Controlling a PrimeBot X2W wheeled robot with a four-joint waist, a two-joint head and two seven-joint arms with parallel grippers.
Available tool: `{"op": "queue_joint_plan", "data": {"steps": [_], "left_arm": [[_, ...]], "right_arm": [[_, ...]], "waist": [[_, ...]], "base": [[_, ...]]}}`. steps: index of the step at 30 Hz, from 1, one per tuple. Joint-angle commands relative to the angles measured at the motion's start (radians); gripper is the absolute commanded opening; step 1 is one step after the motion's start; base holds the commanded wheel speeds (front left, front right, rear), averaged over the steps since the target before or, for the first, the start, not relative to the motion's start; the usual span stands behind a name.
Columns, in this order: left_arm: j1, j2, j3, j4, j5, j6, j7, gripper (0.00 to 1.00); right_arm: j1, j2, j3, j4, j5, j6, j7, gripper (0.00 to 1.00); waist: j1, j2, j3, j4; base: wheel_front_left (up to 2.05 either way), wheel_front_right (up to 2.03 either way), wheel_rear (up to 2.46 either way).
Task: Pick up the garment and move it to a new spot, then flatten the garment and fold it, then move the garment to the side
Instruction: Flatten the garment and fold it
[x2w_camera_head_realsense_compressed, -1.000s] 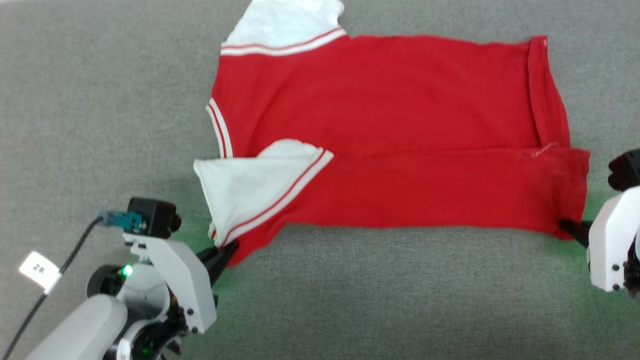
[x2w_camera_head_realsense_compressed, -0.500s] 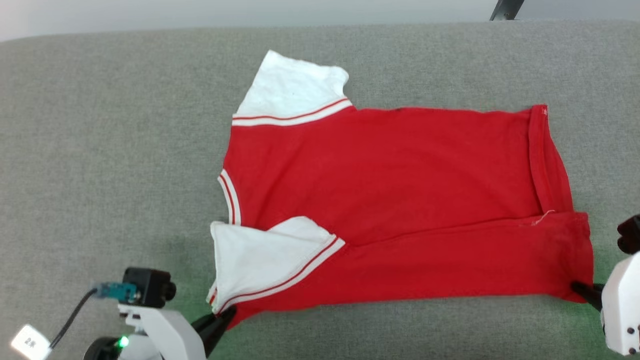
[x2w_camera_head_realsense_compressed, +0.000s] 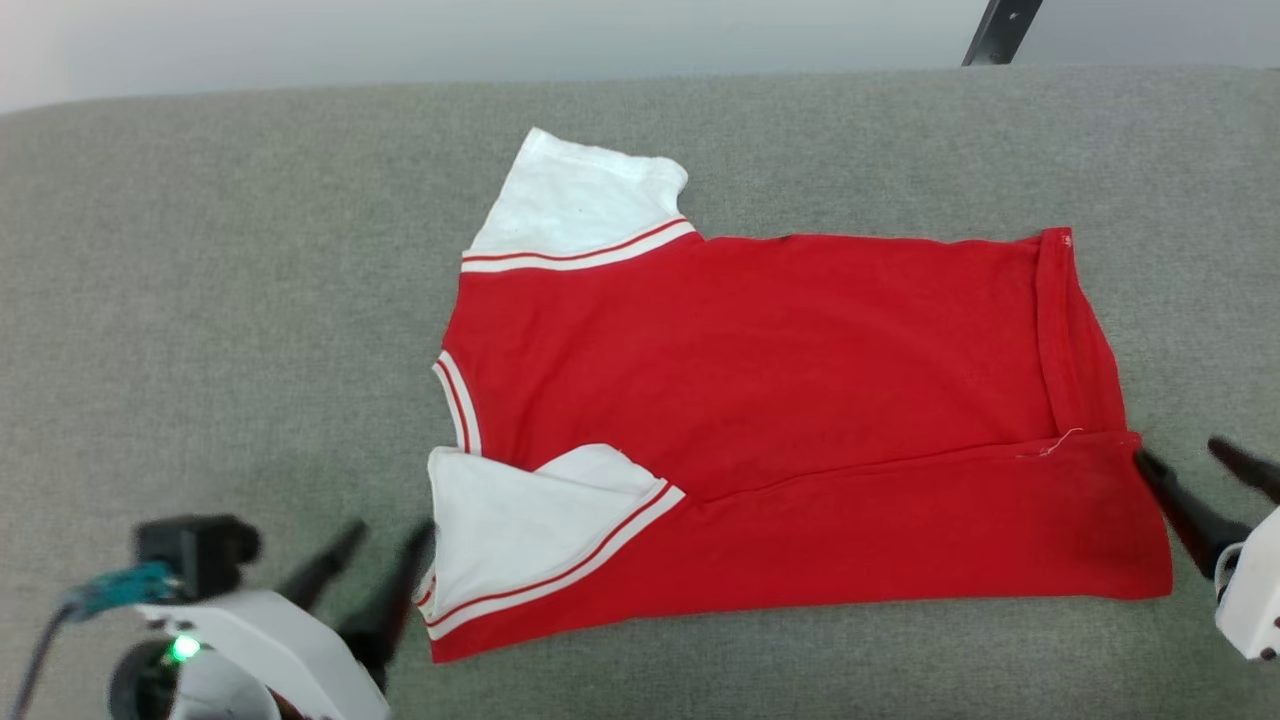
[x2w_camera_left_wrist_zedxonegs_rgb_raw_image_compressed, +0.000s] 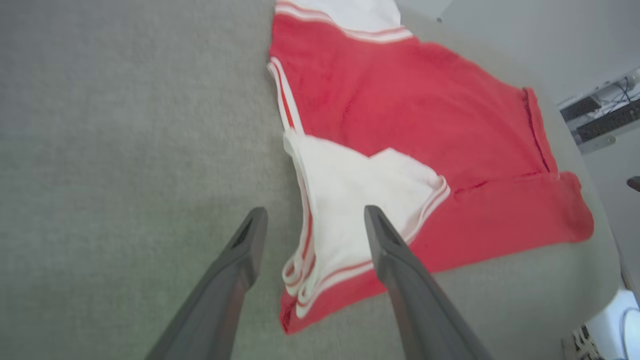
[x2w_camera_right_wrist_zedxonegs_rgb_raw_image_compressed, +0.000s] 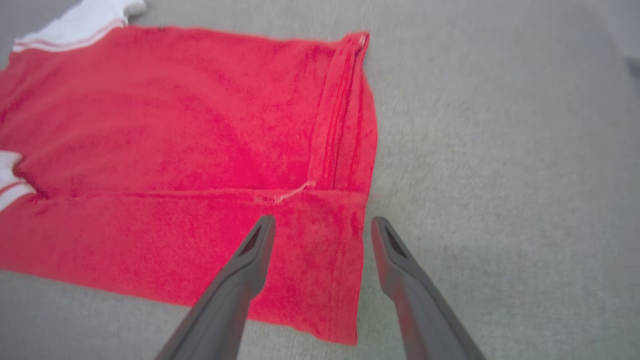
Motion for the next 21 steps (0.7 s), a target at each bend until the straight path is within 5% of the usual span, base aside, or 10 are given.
{"op": "queue_joint_plan", "data": {"steps": [1,7,12,21], "left_arm": [[0.008,-0.011,0.024,-0.001,0.016,0.011,-0.043,1.0],[-0.047,-0.059,0.09,0.046,0.08,-0.011,-0.228,1.0],[-0.18,-0.084,0.127,0.134,0.123,-0.081,-0.337,1.0],[-0.608,-0.074,0.14,0.421,0.169,-0.21,-0.318,1.0]], "right_arm": [[-0.009,0.01,-0.012,-0.009,-0.019,-0.001,-0.046,1.0],[-0.022,0.099,-0.016,-0.004,-0.065,-0.001,-0.248,1.0],[-0.038,0.195,0.0,0.014,-0.082,-0.001,-0.408,1.0],[-0.077,0.259,0.108,0.06,-0.099,-0.001,-0.559,1.0]], "waist": [[0.0,0.0,-0.007,-0.005],[0.0,0.0,-0.018,-0.023],[0.0,0.0,-0.012,-0.056],[0.0,0.0,0.053,-0.18]], "base": [[0.0,0.0,0.0],[0.0,0.0,0.0],[0.0,0.0,0.0],[0.0,0.0,0.0]]}}
